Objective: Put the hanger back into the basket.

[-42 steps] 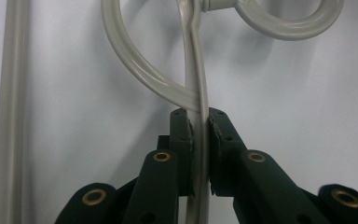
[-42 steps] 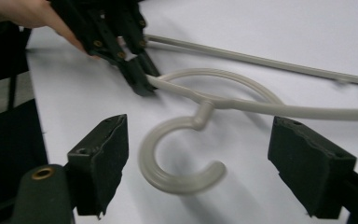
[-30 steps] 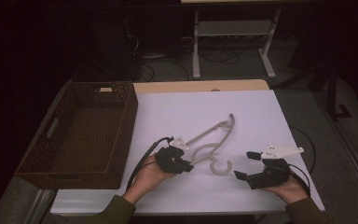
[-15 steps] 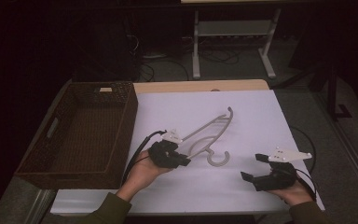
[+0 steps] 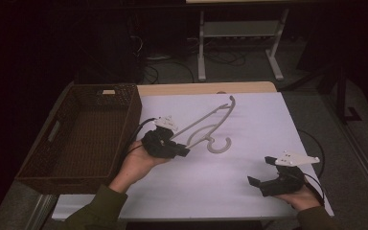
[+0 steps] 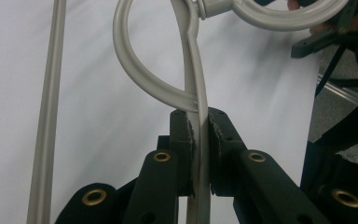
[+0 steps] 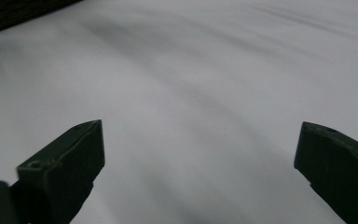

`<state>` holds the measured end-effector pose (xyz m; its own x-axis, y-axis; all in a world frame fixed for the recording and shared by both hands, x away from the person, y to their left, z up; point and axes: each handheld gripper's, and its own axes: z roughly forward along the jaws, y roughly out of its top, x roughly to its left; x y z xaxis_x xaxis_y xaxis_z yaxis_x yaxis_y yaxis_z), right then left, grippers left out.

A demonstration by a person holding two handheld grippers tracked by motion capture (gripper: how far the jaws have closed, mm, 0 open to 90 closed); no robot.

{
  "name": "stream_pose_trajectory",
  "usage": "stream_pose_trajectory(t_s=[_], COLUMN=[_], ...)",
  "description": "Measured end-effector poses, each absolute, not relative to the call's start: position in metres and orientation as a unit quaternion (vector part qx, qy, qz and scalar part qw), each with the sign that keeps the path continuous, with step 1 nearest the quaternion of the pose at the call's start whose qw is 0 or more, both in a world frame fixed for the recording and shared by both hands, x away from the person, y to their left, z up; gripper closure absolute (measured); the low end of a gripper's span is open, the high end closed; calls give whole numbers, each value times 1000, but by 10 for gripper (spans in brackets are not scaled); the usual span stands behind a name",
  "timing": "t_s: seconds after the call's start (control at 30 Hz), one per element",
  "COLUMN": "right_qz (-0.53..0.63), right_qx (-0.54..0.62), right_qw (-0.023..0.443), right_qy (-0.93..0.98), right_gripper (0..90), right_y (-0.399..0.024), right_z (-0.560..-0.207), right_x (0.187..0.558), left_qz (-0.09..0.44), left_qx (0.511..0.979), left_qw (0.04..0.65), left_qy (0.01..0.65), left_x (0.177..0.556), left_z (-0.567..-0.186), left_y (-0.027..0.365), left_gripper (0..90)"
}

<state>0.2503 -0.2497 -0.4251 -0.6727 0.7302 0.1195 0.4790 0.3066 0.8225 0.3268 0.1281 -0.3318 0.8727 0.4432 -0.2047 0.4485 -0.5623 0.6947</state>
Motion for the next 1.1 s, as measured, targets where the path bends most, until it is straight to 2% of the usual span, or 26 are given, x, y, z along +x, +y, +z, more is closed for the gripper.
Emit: stream_pose_trajectory(t_s=[0.47, 0.9, 0.93, 1.1], right_qz=[447, 446, 445, 445], right_qx=[379, 381, 385, 384], right_qw=[136, 135, 134, 135], right_qy=[799, 799, 797, 797], right_gripper=[0, 0, 0, 0], right_y=[-249, -249, -249, -249], right_z=[-427, -428, -428, -428], right_x=[251, 252, 252, 253], left_qz=[37, 68, 77, 86], left_qx=[867, 853, 850, 845], left_qw=[416, 413, 411, 411], left_qy=[273, 311, 320, 333], left_x=[342, 342, 340, 336], left_z=[-274, -259, -257, -255], left_y=[176, 237, 255, 278], left_gripper=[821, 821, 821, 821])
